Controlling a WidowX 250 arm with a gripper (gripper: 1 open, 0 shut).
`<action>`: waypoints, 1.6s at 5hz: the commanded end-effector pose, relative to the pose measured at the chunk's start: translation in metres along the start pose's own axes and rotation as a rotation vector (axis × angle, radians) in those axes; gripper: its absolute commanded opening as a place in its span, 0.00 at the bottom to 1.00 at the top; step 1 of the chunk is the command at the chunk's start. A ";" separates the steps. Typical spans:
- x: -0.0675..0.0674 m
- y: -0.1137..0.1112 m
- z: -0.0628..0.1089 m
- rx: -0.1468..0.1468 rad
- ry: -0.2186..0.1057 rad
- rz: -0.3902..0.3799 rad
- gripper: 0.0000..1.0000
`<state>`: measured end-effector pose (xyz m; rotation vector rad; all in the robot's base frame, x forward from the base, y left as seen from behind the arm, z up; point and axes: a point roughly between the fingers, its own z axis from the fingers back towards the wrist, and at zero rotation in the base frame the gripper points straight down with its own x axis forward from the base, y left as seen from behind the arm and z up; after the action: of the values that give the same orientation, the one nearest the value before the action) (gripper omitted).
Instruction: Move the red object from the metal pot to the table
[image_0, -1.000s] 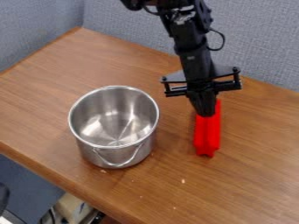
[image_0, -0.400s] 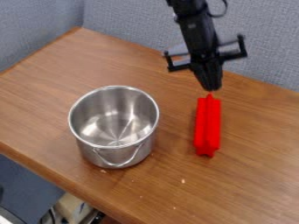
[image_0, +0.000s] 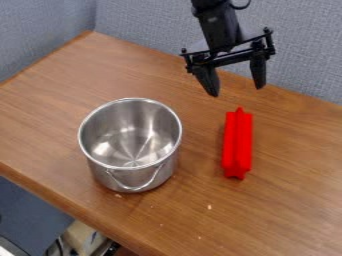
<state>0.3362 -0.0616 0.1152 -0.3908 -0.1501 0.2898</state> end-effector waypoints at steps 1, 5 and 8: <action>0.002 -0.009 0.007 0.005 -0.036 -0.050 1.00; -0.016 -0.014 -0.030 0.136 -0.001 -0.236 1.00; -0.021 -0.013 -0.054 0.210 -0.003 -0.291 1.00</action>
<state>0.3278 -0.0941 0.0596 -0.1526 -0.1424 0.0357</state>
